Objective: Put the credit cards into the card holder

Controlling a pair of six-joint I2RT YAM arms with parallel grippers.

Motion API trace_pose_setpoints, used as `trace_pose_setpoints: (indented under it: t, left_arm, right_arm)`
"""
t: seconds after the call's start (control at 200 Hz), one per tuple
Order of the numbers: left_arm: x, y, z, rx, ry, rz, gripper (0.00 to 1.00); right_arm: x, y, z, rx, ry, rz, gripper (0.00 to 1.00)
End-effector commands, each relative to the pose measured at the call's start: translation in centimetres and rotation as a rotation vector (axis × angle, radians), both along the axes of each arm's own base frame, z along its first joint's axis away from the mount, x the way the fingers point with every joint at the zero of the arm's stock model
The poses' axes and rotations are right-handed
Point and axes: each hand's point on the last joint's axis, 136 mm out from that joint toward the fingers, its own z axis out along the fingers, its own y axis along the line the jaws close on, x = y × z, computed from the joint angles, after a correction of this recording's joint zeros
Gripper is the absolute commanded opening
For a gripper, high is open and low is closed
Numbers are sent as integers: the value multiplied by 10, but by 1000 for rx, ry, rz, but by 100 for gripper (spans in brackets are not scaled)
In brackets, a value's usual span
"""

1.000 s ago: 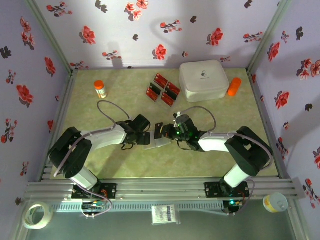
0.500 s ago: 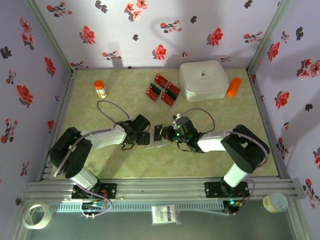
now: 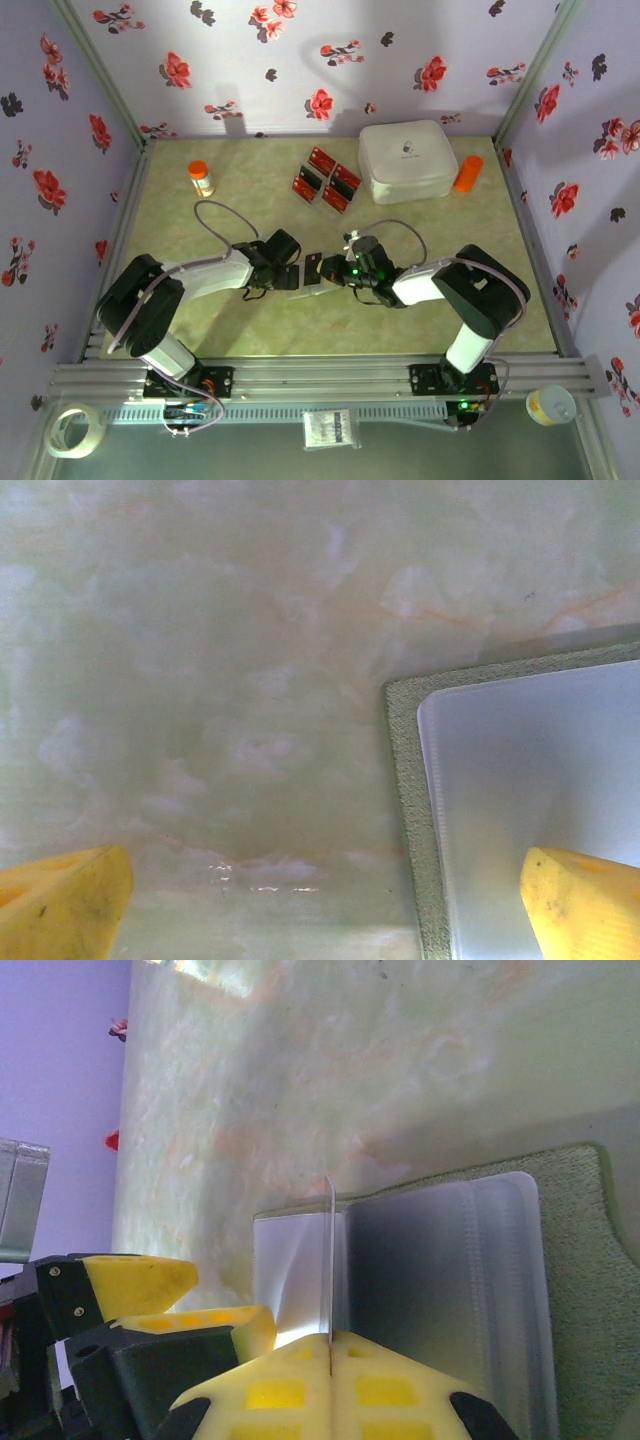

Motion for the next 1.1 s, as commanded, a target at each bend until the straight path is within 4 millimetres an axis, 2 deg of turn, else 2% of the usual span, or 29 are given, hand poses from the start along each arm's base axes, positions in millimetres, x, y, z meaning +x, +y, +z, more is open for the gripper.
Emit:
trace_pose_setpoints:
  t: [0.0,0.365,0.735,1.095]
  left_arm:
    - [-5,12,-7,66,12,-4,100]
    - [-4,12,-5,67,7,-8,100]
    - [-4,13,-5,67,4,-5,100]
    - [-3,12,-3,63,-1,-8,100]
  right_arm:
    - [-8,-1,-11,-14,30,31,0]
    - [-21,-3,-21,-97,88,101,0]
    - [-25,-7,-28,-173,132,138,0]
    - [-27,3,-40,-213,209,196,0]
